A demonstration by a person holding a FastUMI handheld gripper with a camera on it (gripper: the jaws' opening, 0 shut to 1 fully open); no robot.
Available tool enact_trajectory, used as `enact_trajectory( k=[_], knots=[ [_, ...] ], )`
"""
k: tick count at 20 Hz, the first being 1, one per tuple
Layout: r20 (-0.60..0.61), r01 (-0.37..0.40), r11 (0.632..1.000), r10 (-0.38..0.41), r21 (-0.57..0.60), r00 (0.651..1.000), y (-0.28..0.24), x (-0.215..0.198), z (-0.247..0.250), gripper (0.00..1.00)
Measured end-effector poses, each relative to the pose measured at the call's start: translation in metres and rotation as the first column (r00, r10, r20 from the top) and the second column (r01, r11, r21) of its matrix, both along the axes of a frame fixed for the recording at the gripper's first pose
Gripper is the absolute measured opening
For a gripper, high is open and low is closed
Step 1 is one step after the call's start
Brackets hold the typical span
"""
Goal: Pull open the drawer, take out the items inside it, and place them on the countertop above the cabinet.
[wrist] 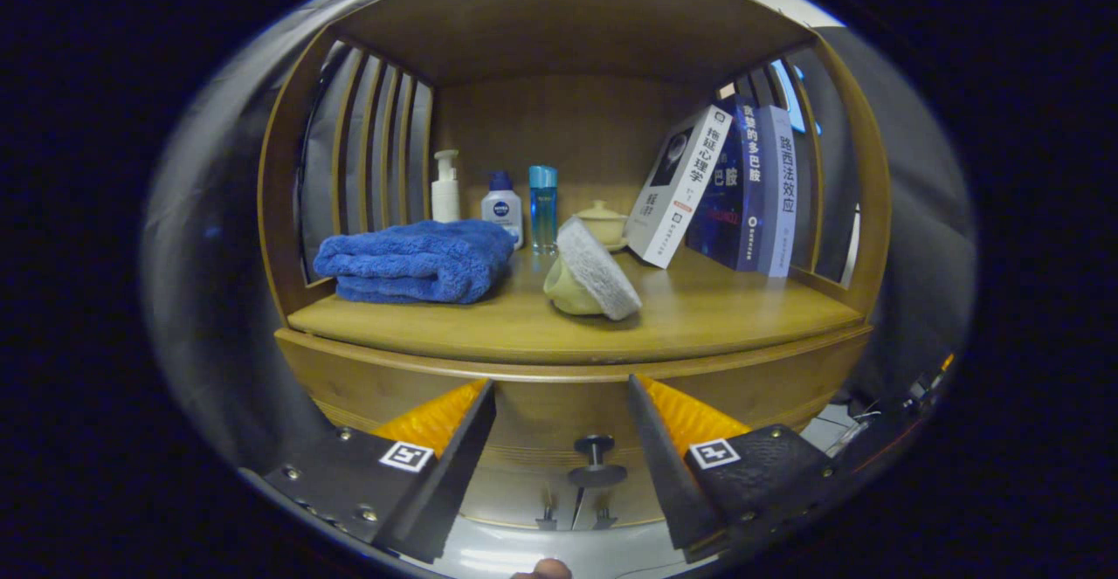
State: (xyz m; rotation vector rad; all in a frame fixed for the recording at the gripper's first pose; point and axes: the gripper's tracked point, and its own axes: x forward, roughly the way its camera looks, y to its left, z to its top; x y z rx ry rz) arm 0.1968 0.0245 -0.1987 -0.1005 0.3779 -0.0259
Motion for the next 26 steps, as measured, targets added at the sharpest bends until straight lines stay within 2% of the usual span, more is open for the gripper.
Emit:
enact_trajectory(
  k=[3, 6, 10, 14, 16, 21, 26],
  knots=[
    [0.007, -0.015, 1.0, 0.015, -0.007, 1.0, -0.002, -0.01, 0.016, 0.91],
    [0.085, 0.003, 1.0, -0.004, 0.02, 0.996, -0.013, -0.027, 0.068, 0.91],
    [0.19, 0.07, 0.998, -0.068, -0.005, 0.98, -0.053, -0.069, 0.147, 0.92],
    [0.237, 0.157, 0.987, -0.145, -0.032, 0.961, -0.108, -0.105, 0.191, 0.92],
    [0.274, 0.182, 0.983, -0.173, -0.005, 0.946, -0.131, -0.118, 0.207, 0.92],
    [0.284, 0.257, 0.967, -0.245, -0.004, 0.927, -0.203, -0.152, 0.212, 0.92],
    [0.281, 0.271, 0.963, -0.254, -0.019, 0.925, -0.253, -0.17, 0.203, 0.92]
  ],
)
